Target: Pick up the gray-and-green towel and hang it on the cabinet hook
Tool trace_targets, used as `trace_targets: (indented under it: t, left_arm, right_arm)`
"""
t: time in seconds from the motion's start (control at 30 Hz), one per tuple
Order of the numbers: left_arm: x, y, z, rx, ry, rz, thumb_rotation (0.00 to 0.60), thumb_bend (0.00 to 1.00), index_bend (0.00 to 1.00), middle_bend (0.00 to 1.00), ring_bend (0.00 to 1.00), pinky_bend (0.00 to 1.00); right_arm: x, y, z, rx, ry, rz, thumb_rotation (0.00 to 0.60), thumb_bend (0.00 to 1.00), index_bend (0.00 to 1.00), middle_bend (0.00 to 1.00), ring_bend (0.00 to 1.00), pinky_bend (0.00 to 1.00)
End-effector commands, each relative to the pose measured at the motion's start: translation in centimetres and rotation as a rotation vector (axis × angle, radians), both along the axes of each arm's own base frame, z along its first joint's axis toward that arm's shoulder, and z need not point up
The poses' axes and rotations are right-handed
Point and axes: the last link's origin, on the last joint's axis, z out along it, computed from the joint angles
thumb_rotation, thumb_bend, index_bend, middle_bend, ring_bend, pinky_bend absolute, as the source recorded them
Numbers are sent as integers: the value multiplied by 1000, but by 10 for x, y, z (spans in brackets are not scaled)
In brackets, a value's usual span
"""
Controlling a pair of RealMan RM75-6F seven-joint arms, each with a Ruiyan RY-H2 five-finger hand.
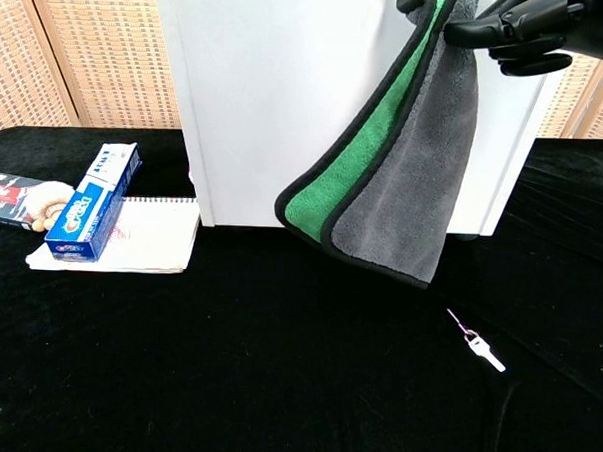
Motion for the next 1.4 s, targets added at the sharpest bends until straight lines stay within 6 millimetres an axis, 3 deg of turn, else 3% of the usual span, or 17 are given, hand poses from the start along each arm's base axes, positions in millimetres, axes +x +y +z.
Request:
trace_targets:
  t: [0.03, 0.6, 0.7, 0.77, 0.87, 0.93, 1.23, 1.4]
  left_arm:
    - [0, 0, 0, -1, 1, 0, 600, 0, 0, 0, 0, 0]
    - [0, 0, 0, 2, 1, 0, 600, 0, 0, 0, 0, 0]
    - [0, 0, 0, 1, 1, 0, 600, 0, 0, 0, 0, 0]
    - [0, 0, 0, 1, 1, 0, 600, 0, 0, 0, 0, 0]
    - [0, 0, 0, 0, 0, 0, 600, 0, 0, 0, 0, 0]
    - [0, 0, 0, 0, 0, -1, 600, 0, 0, 0, 0, 0]
    - [1, 0, 1, 2, -5, -3, 600, 0, 0, 0, 0, 0]
    - [2, -2, 3, 7, -11, -9, 600, 0, 0, 0, 0, 0]
  right_arm:
    - [-2, 0, 0, 2, 4, -2, 600, 686, 798, 1000, 1000, 1000]
    - [-7, 0, -8, 21, 43, 1, 600, 672, 794, 1000, 1000, 1000]
    - [-8, 0, -10, 19, 45, -3, 600, 506, 684, 1000, 1000, 1000]
    - [-7, 1, -11, 19, 37, -6, 600, 317, 472, 1000, 1000, 1000]
    - [-6, 1, -10, 27, 17, -8, 600, 172, 290, 1000, 1000, 1000]
    - [-5, 1, -9, 26, 9, -6, 600, 133, 238, 1000, 1000, 1000]
    - [-9, 4, 6, -4, 10, 12, 600, 123, 206, 1000, 1000, 1000]
    - [-27, 13, 22, -86, 118, 58, 600, 123, 225, 1000, 1000, 1000]
